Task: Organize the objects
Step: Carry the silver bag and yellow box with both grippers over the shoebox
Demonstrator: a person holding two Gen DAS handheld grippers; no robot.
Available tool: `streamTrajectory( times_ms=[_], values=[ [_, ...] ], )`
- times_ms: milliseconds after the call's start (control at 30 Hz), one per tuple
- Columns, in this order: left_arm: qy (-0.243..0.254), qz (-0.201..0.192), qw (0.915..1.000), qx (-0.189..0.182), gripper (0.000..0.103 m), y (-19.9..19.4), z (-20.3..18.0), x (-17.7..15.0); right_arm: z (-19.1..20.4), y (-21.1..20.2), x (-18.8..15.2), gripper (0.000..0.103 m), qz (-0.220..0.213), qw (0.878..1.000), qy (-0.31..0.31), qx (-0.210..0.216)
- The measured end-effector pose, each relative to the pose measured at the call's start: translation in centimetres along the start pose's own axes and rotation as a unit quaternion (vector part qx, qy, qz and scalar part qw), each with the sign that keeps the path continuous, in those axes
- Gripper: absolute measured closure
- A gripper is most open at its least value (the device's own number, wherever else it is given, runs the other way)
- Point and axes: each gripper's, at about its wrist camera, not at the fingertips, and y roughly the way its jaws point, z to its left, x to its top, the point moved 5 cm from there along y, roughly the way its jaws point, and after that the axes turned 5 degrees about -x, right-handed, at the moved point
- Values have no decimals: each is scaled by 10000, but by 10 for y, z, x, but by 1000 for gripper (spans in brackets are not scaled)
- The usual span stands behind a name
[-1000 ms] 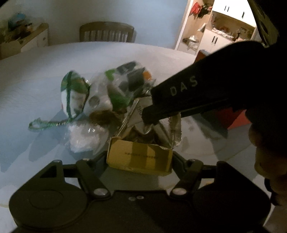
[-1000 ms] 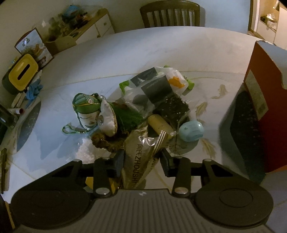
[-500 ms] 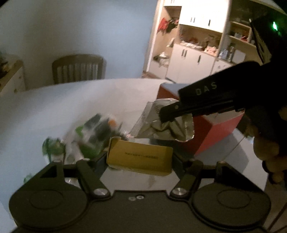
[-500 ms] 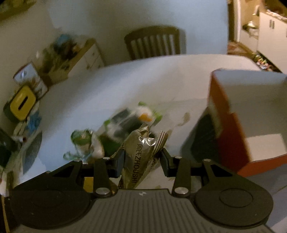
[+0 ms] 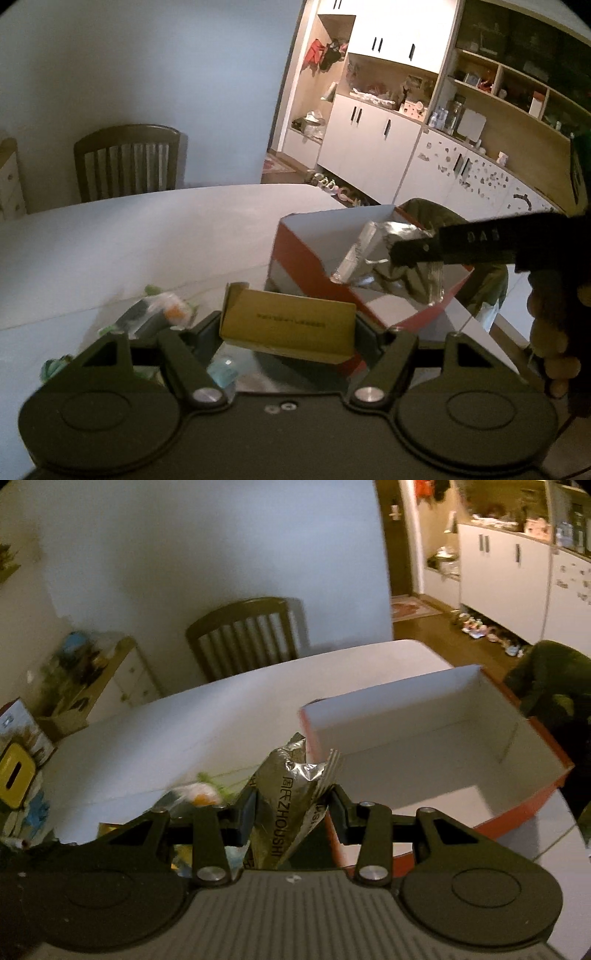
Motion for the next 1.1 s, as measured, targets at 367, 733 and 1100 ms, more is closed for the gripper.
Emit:
streamTrajectory(
  times_ms=[367, 733, 1100],
  values=[
    [-82, 257, 9994, 213, 31, 55, -50, 36, -91, 21, 14, 62, 172, 9998, 44, -122],
    [-107, 506, 9978, 416, 31, 120, -88, 68, -148, 51, 29, 62, 220, 9993, -312, 9],
    [-125, 1031, 9922, 696, 31, 199, -101, 80, -171, 78, 33, 62, 418, 9954, -827, 255]
  ],
)
